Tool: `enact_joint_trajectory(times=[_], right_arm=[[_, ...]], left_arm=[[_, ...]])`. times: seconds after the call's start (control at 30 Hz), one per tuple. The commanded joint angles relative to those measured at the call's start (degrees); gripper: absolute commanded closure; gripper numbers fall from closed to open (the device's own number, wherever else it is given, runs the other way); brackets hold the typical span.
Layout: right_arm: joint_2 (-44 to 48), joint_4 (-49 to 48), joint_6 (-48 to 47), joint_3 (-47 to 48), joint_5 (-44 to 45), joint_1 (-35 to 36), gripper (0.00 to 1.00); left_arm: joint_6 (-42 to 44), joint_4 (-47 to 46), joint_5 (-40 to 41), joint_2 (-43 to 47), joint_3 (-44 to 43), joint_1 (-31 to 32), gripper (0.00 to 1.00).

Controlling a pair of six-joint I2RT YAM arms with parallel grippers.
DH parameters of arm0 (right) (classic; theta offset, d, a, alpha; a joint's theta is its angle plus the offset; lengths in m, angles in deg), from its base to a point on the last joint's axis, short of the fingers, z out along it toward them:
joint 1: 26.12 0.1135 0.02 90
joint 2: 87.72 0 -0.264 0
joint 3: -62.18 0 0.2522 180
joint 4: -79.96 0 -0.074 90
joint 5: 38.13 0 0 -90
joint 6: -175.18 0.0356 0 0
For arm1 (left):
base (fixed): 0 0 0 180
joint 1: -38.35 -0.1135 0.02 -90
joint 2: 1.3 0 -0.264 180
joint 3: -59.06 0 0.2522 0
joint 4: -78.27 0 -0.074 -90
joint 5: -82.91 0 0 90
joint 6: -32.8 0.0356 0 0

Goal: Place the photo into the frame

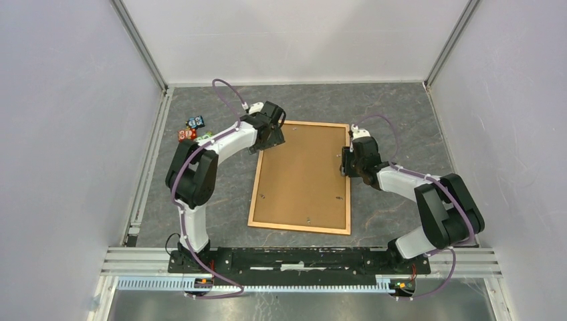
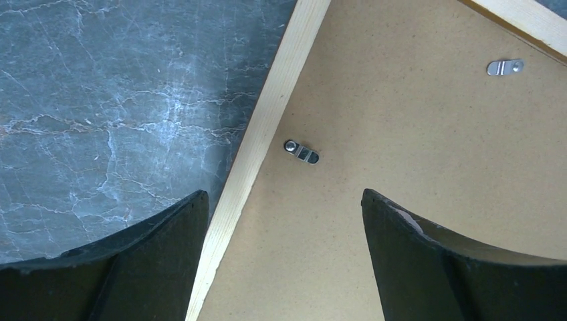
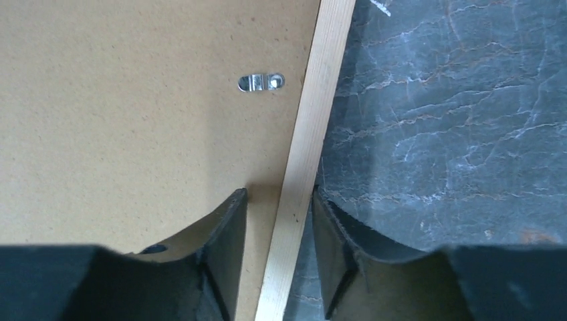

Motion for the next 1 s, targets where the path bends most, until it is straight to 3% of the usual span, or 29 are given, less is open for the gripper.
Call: enact_joint_trajectory(times=[0.0, 0.13, 0.33, 0.67, 0.97], right_arm=[[-1.6, -2.4, -0.5, 0.6, 1.5, -0.1, 0.61], [-1.8, -1.6, -0.6, 0.7, 4.0, -0.1, 1.00], [-1.2, -2.7, -0.8, -0.4, 5.6, -0.1, 1.00], [-2.7, -3.4, -1.7, 0.1, 3.4, -0.1, 1.00], [-3.0, -4.1, -1.9, 0.1, 2.3, -0.2, 1.00]], left_arm=[[0.5, 1.2, 0.2, -0.1, -3.9, -0.1, 0.10], [1.0, 1.3, -1.2, -0.5, -4.7, -1.0, 0.13], [1.2, 3.6, -4.2, -2.9, -7.6, -3.8, 0.24], [-6.7, 12.3, -0.7, -8.3, -14.8, -3.8, 0.28], [-8.2, 17.2, 2.9, -10.4, -17.4, -3.6, 0.31]])
